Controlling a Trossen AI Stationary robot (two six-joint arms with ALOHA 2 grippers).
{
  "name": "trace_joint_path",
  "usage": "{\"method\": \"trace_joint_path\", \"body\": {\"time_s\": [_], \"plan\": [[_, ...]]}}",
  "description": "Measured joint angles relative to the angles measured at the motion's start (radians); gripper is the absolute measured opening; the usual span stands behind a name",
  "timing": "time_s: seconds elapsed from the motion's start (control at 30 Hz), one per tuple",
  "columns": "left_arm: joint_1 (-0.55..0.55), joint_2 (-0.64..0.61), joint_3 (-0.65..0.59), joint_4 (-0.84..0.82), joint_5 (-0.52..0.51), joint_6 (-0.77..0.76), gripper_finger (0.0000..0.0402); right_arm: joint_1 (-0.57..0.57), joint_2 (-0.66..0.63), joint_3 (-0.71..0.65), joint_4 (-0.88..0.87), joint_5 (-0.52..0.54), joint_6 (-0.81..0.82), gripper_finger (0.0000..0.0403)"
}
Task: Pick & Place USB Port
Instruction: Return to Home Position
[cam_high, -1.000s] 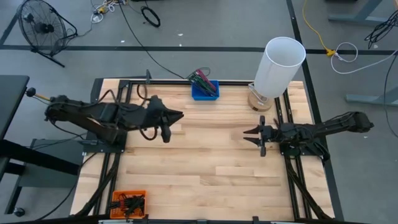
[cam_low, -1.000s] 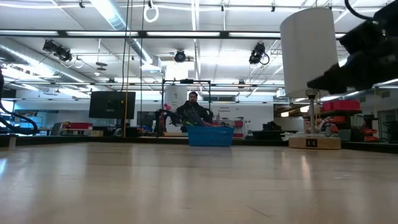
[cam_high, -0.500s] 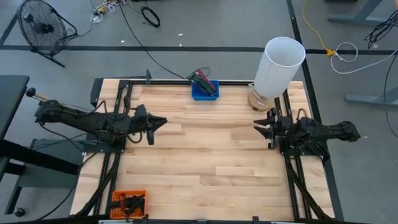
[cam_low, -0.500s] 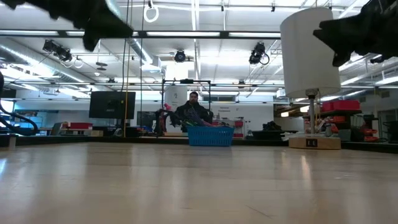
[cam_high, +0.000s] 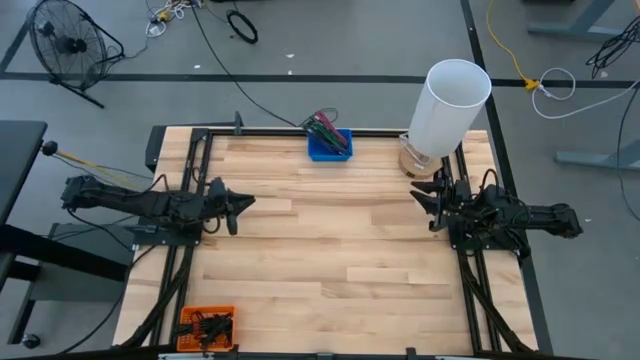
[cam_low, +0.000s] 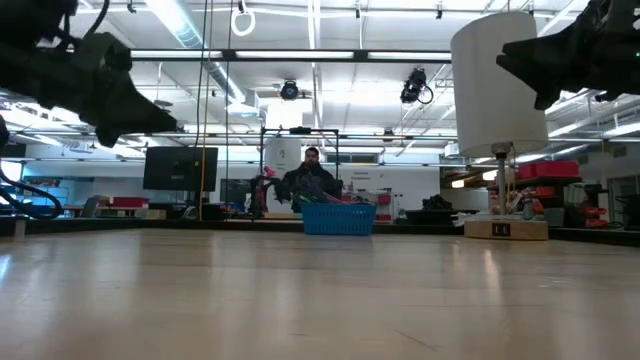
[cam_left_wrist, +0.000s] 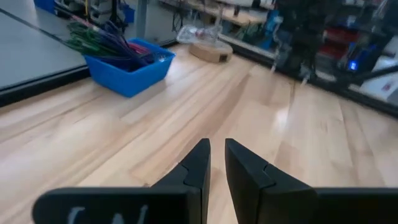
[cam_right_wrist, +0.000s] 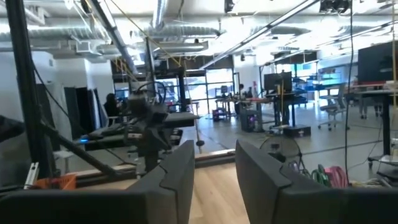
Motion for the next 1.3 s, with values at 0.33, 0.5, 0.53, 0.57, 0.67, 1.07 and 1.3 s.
{"method": "trace_joint_path", "body": {"time_s": [0.33, 0.5, 0.53, 0.57, 0.67, 1.07, 1.3], "plan": [[0.056, -0.326, -0.083, 0.054, 0.008, -0.001, 0.0053, 0.028, 0.0, 0.0, 0.0, -0.001, 0.0, 0.0116], [0.097, -0.327, -0.105, 0.203, -0.015, 0.0, 0.0053, 0.029, 0.0, 0.0, 0.0, 0.0, -0.003, 0.0116], [0.099, -0.328, -0.118, 0.223, -0.019, 0.0, 0.0053, 0.029, 0.0, 0.0, 0.001, -0.001, -0.003, 0.0116], [0.103, -0.327, -0.124, 0.216, -0.02, 0.001, 0.0053, 0.029, 0.0, 0.0, 0.002, -0.001, -0.003, 0.0116], [0.13, -0.326, -0.124, 0.209, -0.02, -0.001, 0.0053, 0.029, 0.0, 0.0, 0.001, -0.001, -0.003, 0.0116], [0.279, -0.327, -0.124, 0.197, -0.012, 0.0, 0.0053, 0.029, 0.005, 0.0, 0.0, -0.011, 0.0, 0.0116], [0.347, -0.327, -0.124, 0.197, -0.011, 0.0, 0.0053, 0.028, 0.005, 0.001, -0.033, -0.009, -0.013, 0.0116]]}}
